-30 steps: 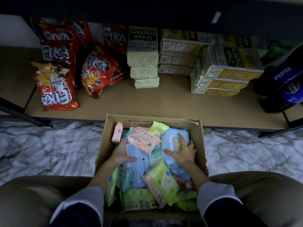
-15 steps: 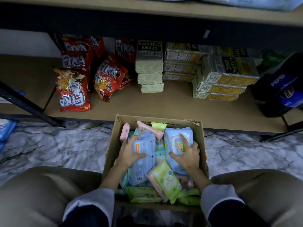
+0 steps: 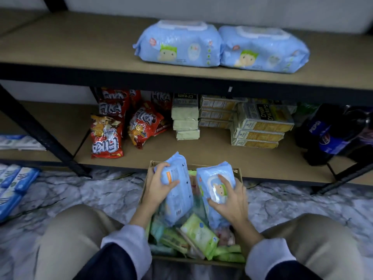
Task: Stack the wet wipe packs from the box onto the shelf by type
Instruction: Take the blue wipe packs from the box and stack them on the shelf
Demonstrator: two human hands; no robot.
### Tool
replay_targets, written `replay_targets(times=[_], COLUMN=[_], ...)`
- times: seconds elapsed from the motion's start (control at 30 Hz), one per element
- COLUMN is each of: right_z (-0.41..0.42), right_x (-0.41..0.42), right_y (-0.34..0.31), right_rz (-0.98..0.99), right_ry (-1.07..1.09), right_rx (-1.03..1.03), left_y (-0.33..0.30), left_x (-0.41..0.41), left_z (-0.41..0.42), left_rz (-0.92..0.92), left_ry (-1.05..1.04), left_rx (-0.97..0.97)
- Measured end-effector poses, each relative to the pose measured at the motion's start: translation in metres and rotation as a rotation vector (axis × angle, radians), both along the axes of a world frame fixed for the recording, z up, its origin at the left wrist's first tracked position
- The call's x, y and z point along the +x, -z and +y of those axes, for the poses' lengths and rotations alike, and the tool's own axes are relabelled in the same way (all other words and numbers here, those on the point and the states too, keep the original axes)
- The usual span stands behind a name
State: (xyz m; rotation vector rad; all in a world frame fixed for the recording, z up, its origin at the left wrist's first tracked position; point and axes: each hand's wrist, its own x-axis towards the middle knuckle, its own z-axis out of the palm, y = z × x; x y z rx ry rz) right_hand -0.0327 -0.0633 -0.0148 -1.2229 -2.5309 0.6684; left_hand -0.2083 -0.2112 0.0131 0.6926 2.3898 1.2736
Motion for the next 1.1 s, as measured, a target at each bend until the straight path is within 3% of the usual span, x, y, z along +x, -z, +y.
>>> replay_targets(times=[0.6, 0.83, 1.1], right_z=[0.019, 0.076, 0.144], right_x=[0.014, -0.023, -0.094], right_y=[-0.274, -0.372, -0.429], right_rz=[0.373, 0.389, 0.278], right_ry=[-0.097, -0.083, -0.037], right_rx=[0.211, 0.311, 0.276], left_y=[-0.260, -0.351, -0.383], left_x=[-0.010, -0.060, -0.145], left_z=[0.008, 0.055, 0.129], left_rz=[0.511, 0.518, 0.377], left_ry=[0.110, 0.117, 0.072], left_rx=[0.497, 0.581, 0.532])
